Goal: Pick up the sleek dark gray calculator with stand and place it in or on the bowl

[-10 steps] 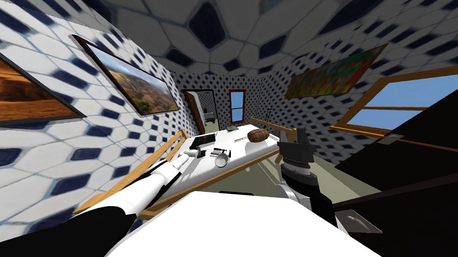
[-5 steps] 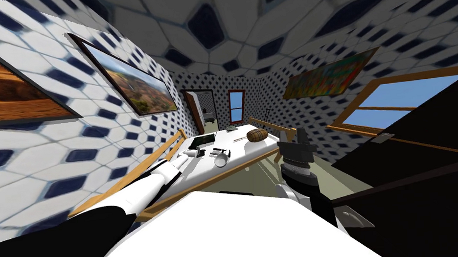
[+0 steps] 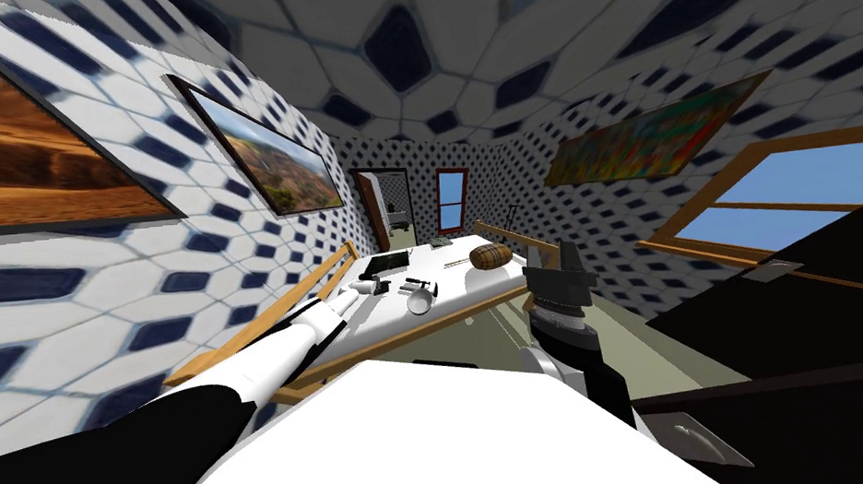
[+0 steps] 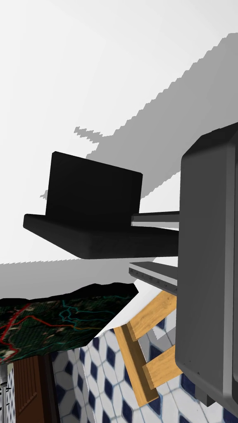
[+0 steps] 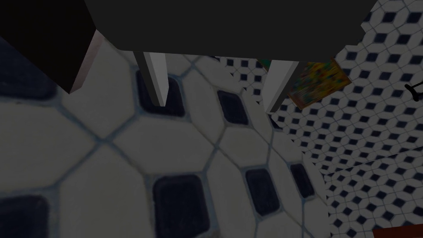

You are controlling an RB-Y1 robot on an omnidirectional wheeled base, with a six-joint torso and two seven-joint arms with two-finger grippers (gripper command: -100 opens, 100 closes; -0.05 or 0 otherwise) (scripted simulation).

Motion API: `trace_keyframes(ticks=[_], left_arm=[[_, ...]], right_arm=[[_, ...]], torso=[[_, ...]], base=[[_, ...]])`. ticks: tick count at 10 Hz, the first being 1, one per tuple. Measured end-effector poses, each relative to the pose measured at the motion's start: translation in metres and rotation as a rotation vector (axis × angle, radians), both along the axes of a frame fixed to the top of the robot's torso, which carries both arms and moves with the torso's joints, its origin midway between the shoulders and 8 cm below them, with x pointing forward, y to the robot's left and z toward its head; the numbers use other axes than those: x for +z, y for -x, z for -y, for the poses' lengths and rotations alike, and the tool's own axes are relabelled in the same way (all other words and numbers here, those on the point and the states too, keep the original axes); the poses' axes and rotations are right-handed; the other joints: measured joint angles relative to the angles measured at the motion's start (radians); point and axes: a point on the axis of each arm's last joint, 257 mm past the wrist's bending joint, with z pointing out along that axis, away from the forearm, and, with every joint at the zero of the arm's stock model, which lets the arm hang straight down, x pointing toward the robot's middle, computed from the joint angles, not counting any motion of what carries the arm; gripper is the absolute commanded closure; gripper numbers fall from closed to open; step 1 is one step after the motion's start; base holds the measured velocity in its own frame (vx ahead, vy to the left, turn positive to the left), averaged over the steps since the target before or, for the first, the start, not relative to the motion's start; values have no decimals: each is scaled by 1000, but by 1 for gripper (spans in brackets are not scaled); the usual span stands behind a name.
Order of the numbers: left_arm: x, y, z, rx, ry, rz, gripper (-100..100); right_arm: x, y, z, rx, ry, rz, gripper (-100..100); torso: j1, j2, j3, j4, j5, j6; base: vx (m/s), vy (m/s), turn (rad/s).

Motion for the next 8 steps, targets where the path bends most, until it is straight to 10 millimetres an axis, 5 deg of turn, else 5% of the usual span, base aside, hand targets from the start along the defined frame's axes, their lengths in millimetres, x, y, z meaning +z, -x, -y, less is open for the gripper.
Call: trace_keyframes(ticks=[8], left_arm=[[4, -23, 54, -97, 9, -5, 100]], right_arm=[[0, 0, 0, 0, 0, 0, 0]], torso=[[-2, 2, 2, 2, -2, 1]], base=[[23, -5, 127]])
